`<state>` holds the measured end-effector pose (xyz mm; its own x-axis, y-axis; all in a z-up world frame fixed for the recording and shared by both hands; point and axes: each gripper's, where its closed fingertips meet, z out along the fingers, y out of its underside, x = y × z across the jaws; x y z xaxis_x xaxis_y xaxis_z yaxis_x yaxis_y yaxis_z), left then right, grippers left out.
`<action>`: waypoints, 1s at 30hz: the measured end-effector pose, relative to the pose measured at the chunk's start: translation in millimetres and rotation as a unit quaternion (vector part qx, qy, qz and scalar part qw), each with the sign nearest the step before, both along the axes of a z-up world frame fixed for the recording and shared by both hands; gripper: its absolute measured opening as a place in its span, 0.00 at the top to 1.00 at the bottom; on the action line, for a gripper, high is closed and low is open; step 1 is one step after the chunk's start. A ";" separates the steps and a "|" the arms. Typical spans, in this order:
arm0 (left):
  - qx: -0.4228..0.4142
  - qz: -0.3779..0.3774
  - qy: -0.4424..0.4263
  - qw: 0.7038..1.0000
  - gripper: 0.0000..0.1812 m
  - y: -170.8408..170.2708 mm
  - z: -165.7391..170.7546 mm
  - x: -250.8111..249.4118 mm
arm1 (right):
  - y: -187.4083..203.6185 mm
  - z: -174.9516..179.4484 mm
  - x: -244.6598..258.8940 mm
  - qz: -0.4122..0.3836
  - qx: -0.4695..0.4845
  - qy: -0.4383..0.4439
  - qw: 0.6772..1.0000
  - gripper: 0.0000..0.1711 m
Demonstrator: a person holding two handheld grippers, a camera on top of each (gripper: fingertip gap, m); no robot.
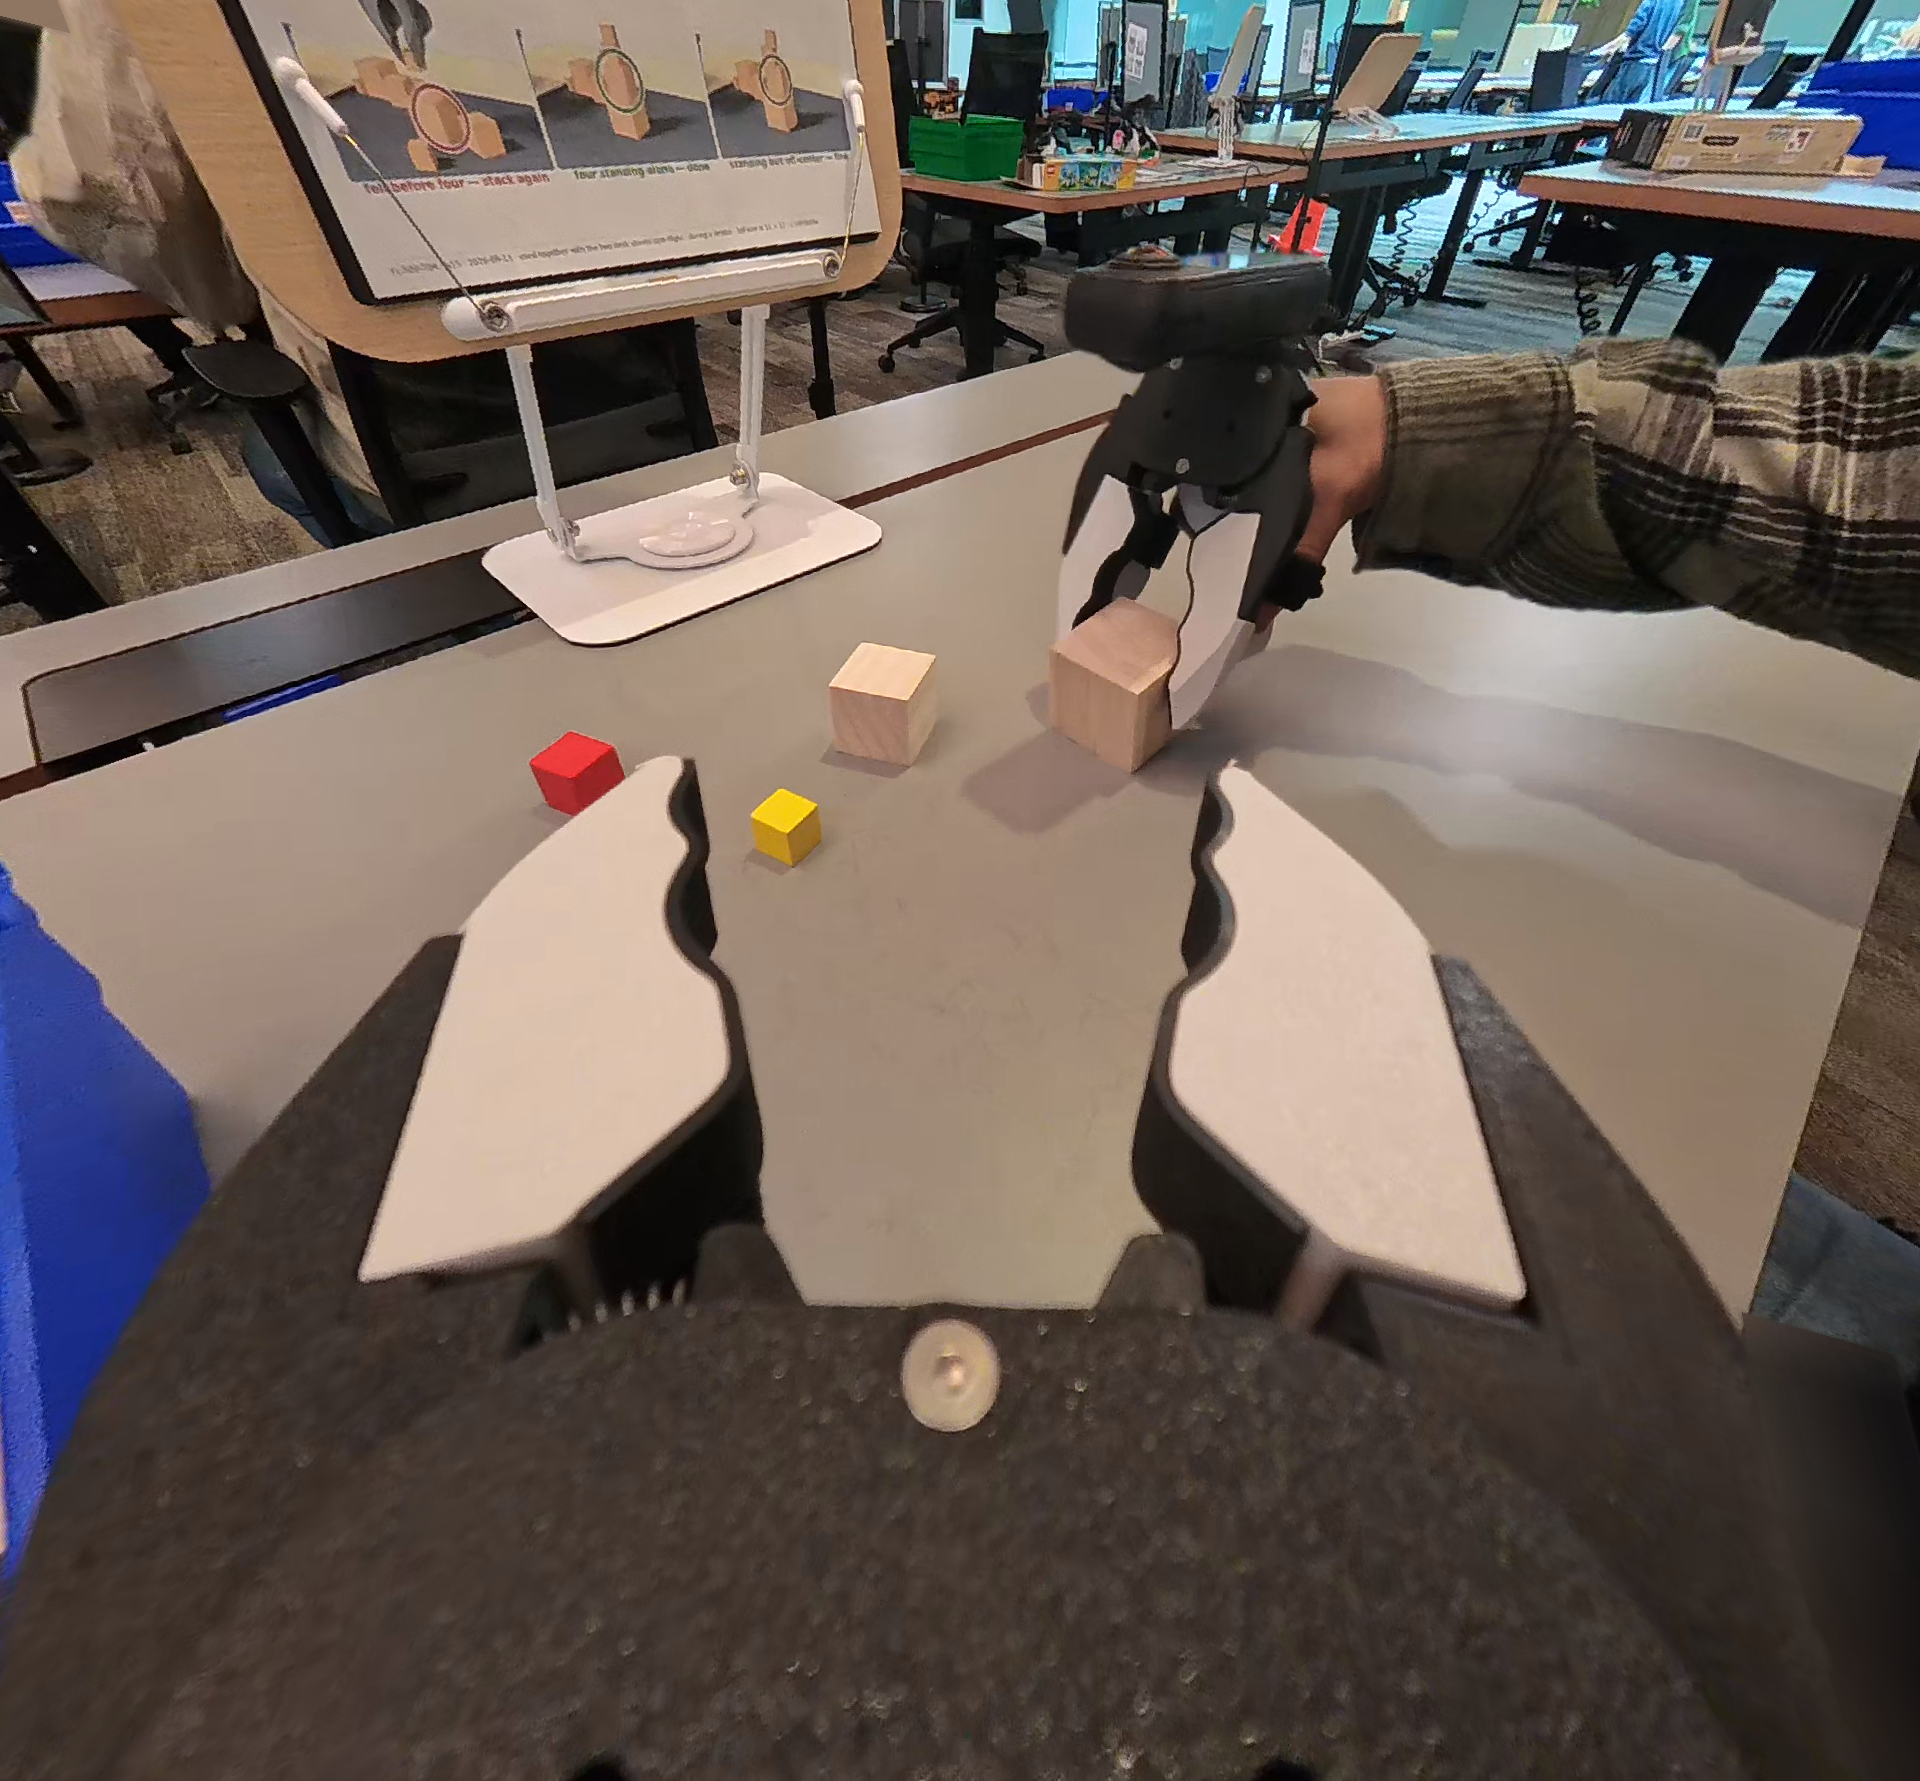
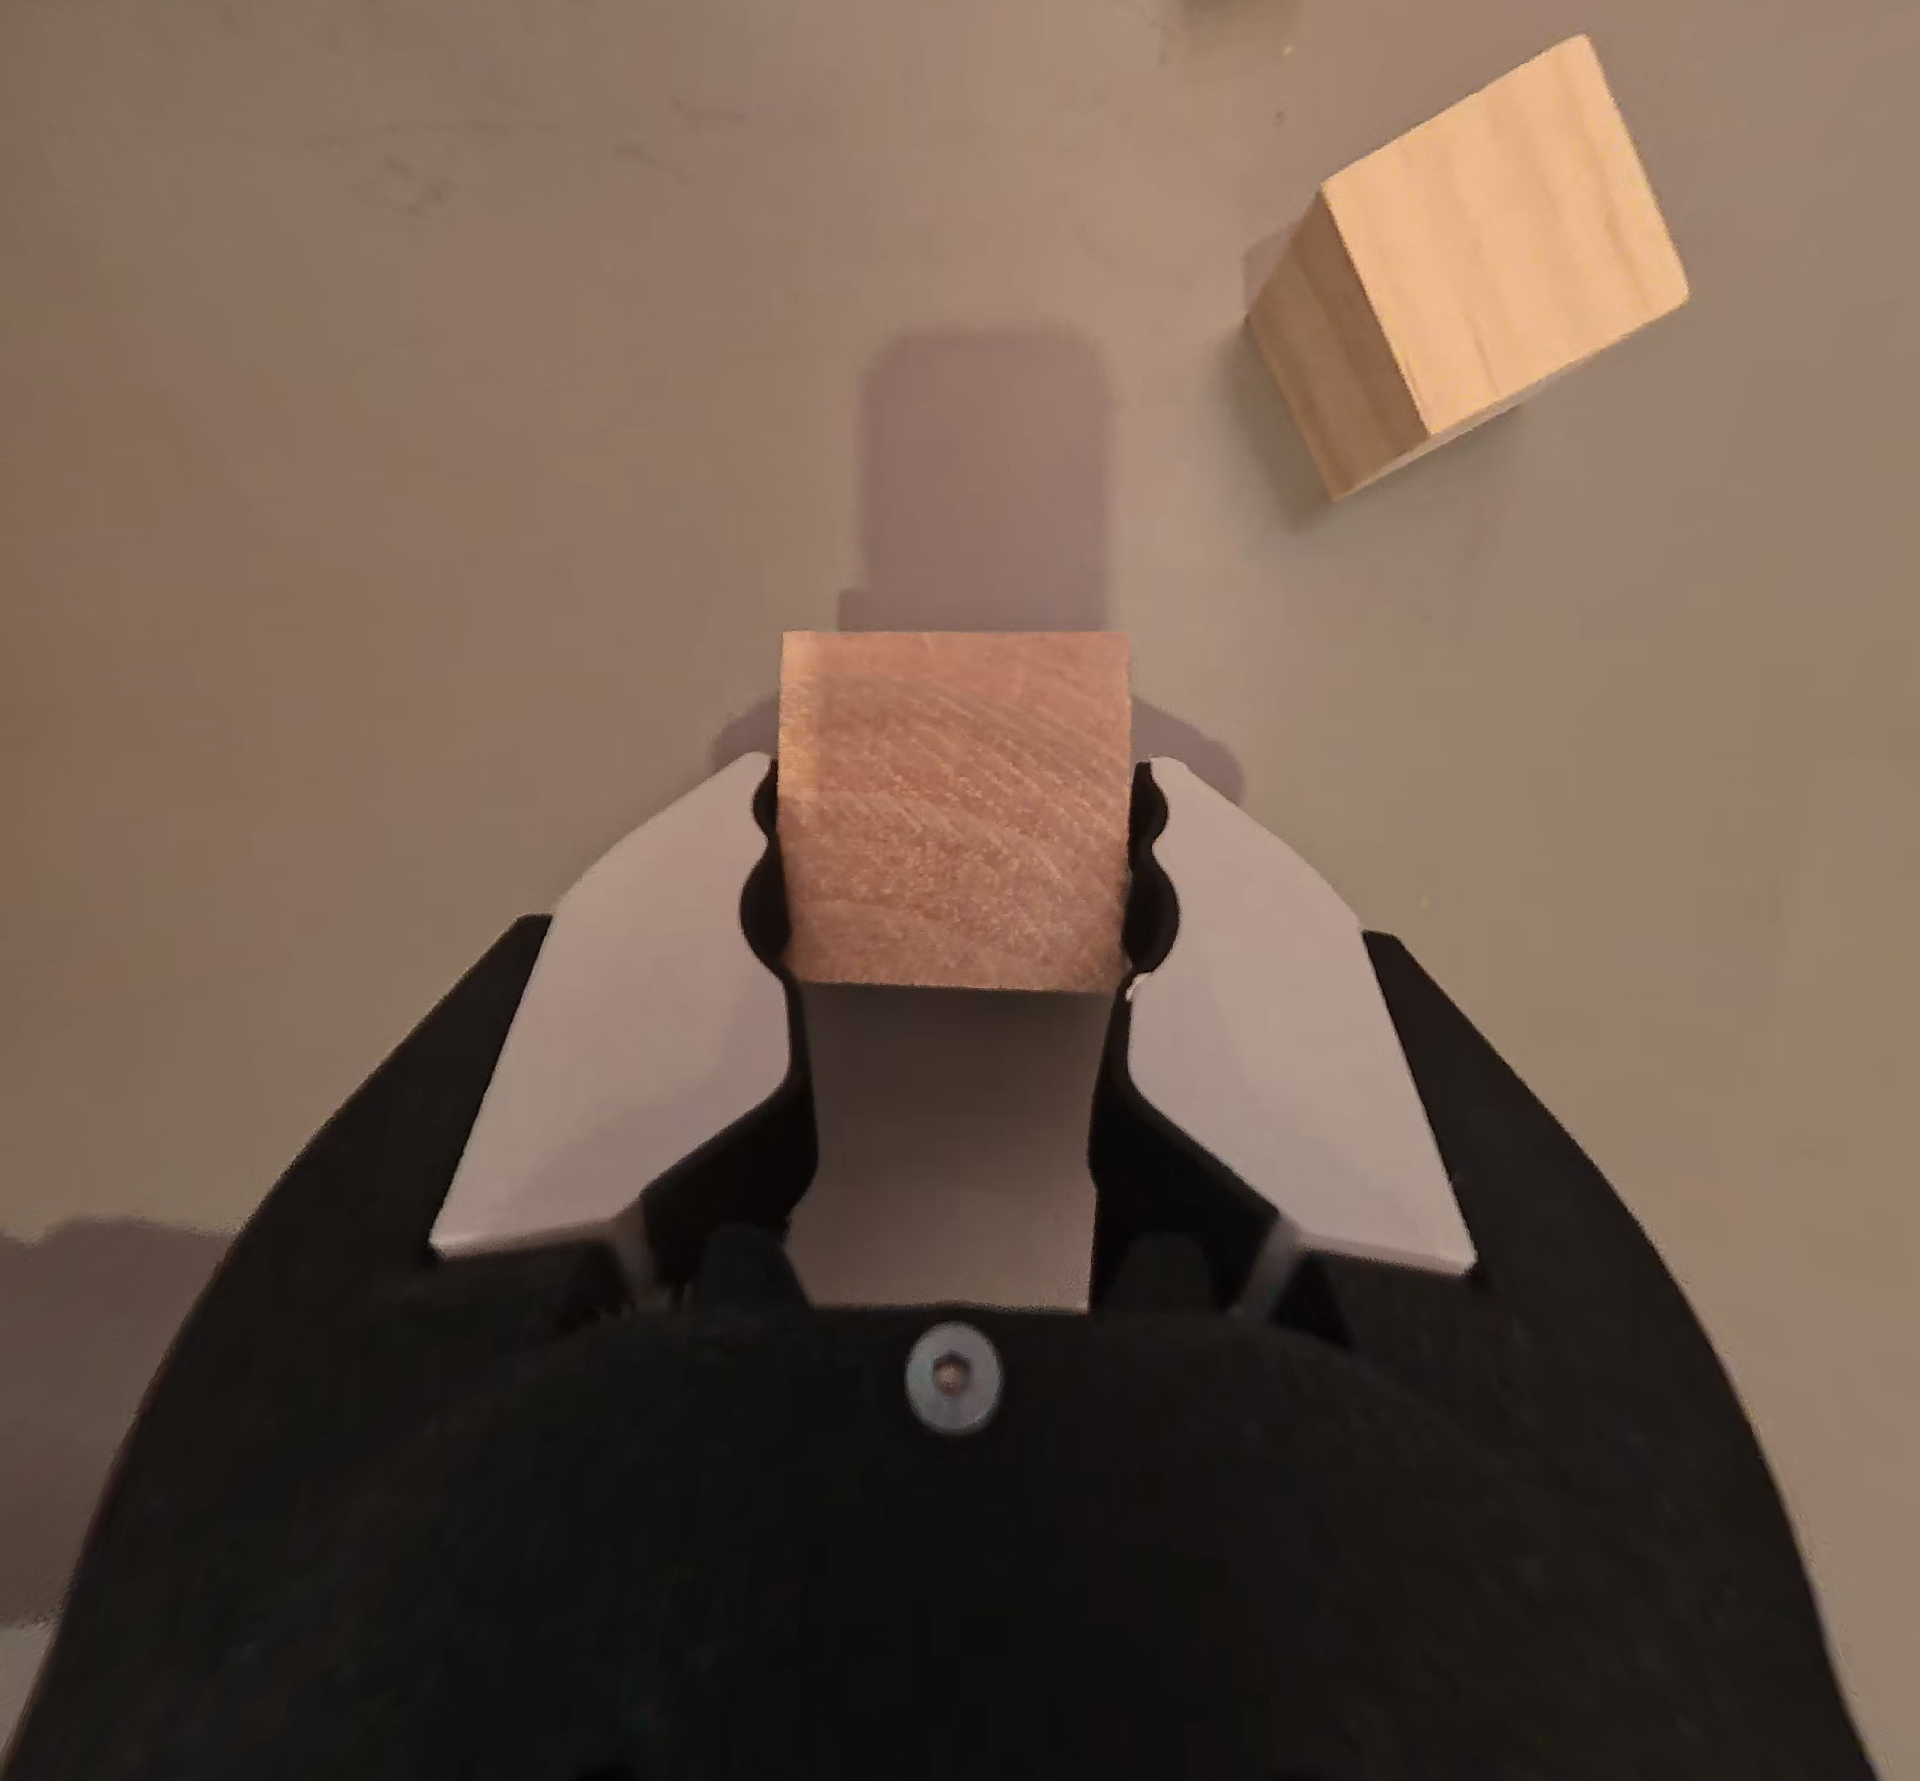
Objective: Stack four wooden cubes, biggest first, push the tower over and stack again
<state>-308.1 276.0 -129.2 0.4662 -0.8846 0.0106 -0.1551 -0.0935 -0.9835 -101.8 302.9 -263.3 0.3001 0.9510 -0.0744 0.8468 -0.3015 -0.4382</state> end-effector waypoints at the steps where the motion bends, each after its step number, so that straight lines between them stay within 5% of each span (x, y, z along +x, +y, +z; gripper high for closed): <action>1: 0.000 0.001 -0.001 1.000 0.51 0.3 0.4 -0.5 | 0.1 -0.2 0.1 -0.004 0.002 0.012 1.000 0.64; 9: -0.003 -0.007 0.001 1.000 0.51 -1.5 -1.8 3.1 | 1.2 -1.3 -0.2 -0.029 0.012 0.056 0.998 0.62; 12: 0.000 -0.006 -0.003 1.000 0.51 -2.3 1.3 2.2 | 7.4 11.7 -2.0 -0.046 0.036 0.079 0.995 0.48; 22: 0.002 -0.008 -0.001 1.000 0.51 -5.3 2.7 2.1 | 23.5 49.2 -3.1 0.031 0.097 0.014 0.995 0.37; 30: 0.013 -0.002 0.006 1.000 0.51 -5.0 5.9 2.0 | 66.9 54.5 -36.1 0.124 0.095 -0.036 0.987 0.47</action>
<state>-306.1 271.0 -123.3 0.4620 -0.8867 -0.0179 -0.1677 -0.0675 -0.9835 -137.9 369.8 -208.8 0.0553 0.9905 0.1257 0.9152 0.0001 -0.4031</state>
